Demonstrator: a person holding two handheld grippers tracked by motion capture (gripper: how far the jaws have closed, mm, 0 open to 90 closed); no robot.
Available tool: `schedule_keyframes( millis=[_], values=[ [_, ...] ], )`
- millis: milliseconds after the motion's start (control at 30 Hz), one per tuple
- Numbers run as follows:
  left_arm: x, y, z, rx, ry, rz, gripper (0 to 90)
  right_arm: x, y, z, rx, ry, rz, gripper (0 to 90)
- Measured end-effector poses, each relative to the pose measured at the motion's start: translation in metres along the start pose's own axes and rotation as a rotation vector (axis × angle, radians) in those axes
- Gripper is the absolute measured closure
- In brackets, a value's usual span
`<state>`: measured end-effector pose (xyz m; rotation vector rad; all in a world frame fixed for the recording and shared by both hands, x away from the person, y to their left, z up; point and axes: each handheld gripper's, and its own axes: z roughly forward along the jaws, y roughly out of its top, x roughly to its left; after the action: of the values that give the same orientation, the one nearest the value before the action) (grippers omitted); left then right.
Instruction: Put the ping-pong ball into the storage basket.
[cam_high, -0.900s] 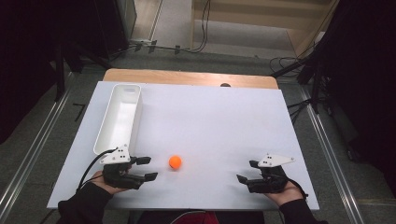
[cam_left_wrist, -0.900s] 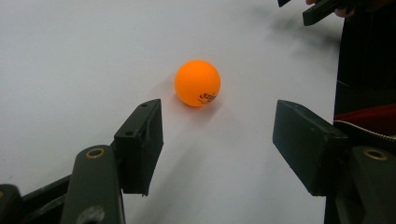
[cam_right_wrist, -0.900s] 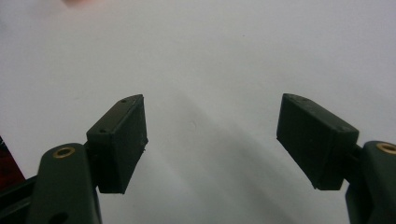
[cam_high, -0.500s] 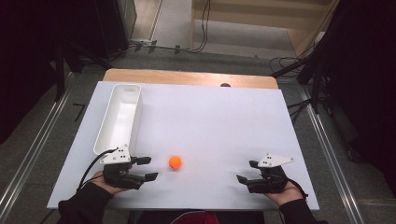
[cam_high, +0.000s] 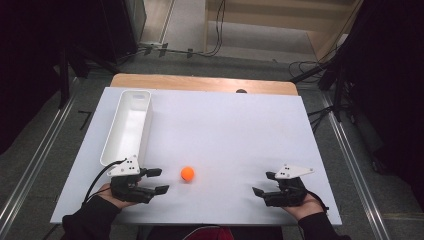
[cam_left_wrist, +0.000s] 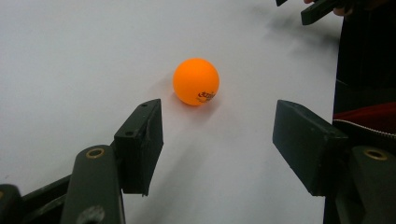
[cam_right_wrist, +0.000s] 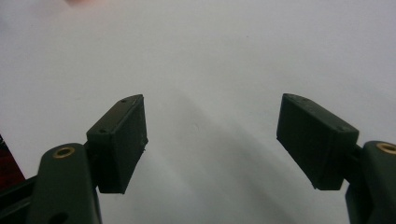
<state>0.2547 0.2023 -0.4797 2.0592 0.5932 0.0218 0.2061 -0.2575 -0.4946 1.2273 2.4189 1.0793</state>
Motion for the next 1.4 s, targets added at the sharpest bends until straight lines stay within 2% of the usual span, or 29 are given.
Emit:
schedule_keyframes(
  millis=[833, 1100, 1300, 1333, 1400],
  values=[
    [-0.002, 0.002, 0.002, -0.010, 0.002, 0.006, 33.6, 0.000, -0.001, 0.000, 0.005, 0.002, -0.003, 23.1],
    [-0.008, 0.012, 0.003, -0.068, 0.033, -0.001, 33.6, 0.000, -0.001, 0.000, 0.007, -0.003, -0.003, 23.0],
    [-0.012, 0.016, 0.004, -0.081, 0.057, -0.011, 33.5, 0.000, -0.001, 0.000, 0.008, -0.002, -0.003, 23.1],
    [-0.012, 0.017, 0.005, -0.078, 0.063, -0.006, 30.5, 0.000, -0.001, 0.000, 0.008, -0.002, -0.003, 23.1],
    [-0.014, 0.018, 0.007, -0.074, 0.068, -0.002, 30.5, 0.000, -0.001, 0.000, 0.008, -0.002, -0.002, 23.1]
  ],
)
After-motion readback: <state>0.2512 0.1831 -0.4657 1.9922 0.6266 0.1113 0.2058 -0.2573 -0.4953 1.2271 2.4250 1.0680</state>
